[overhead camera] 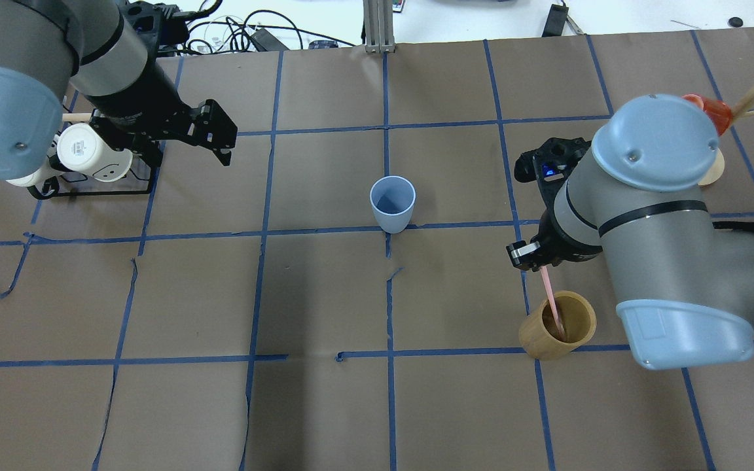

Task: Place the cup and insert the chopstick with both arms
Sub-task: 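Release the blue cup and raise the left gripper back toward the rack, then grasp the pink chopstick with the right gripper and lift it from the bamboo cup, then carry the chopstick over the blue cup with the right gripper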

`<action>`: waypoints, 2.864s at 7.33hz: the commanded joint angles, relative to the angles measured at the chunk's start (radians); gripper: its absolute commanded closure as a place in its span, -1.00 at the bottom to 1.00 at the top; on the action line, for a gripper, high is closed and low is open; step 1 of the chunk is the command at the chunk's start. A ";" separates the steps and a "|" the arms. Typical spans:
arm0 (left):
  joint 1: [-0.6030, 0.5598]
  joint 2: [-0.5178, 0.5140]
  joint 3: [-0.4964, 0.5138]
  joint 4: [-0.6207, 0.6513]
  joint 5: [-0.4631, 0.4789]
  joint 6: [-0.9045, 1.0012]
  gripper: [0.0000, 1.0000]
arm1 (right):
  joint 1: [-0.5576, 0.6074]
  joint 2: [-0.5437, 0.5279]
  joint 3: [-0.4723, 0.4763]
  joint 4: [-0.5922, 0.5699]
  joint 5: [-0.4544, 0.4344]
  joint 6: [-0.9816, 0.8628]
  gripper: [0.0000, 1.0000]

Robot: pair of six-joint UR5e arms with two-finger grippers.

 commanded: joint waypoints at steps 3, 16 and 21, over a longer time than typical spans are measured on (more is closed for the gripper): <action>0.049 0.018 0.058 -0.084 -0.001 0.011 -1.00 | 0.000 -0.001 -0.006 0.000 0.000 0.000 0.74; 0.061 0.018 0.104 -0.150 -0.015 0.004 -1.00 | 0.005 0.088 -0.484 0.151 0.060 0.013 0.93; 0.063 0.005 0.105 -0.121 -0.018 0.007 -1.00 | 0.190 0.298 -0.483 -0.283 0.114 0.164 0.89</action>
